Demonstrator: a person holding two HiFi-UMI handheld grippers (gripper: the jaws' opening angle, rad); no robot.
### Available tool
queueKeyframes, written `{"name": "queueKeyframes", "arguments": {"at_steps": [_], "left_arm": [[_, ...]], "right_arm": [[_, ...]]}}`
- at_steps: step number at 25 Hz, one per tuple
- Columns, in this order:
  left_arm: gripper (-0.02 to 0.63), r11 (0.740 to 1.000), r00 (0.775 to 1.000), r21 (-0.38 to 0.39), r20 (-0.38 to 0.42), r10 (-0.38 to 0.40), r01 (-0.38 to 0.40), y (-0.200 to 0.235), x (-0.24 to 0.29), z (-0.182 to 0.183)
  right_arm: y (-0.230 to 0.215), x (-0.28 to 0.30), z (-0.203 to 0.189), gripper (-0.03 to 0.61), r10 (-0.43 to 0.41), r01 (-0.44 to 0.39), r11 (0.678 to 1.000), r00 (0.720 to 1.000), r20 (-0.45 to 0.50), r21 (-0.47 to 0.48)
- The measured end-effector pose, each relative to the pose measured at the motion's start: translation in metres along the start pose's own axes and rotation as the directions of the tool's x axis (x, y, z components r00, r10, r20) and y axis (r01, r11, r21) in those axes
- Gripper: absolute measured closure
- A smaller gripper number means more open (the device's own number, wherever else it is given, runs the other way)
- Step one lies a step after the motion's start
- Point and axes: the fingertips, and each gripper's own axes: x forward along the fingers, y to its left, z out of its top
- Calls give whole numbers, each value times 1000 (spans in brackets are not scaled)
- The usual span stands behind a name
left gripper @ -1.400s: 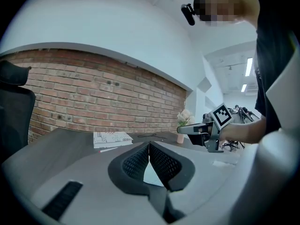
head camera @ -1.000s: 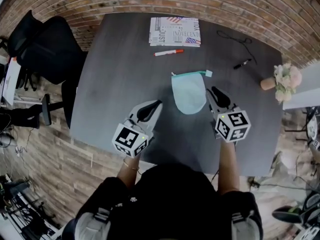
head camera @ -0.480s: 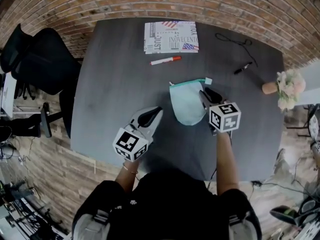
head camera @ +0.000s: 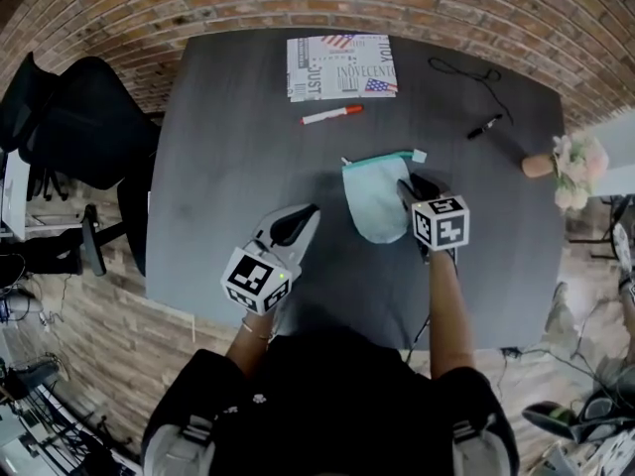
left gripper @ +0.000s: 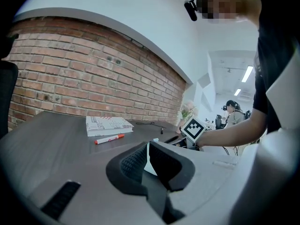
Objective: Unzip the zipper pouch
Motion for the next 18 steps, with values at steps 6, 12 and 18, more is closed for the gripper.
{"name": "queueKeyframes", "arguments": {"at_steps": [6,12,18], "left_arm": [[609,1000,1000,1,-7,-8,8,8,-15,4],[609,1000,1000,-2,-1,-21,21,15,-15,6],[609,999,999,12,8,-39,39,17,-12,11]], "right_arm": [[-3,8,-12,448,-57,56,998,997,-51,-15],[-3,10,-12,456,-94,90,994,993,-66,-55],[4,10,-15,561,-121,116,991,990,-68,-73]]}}
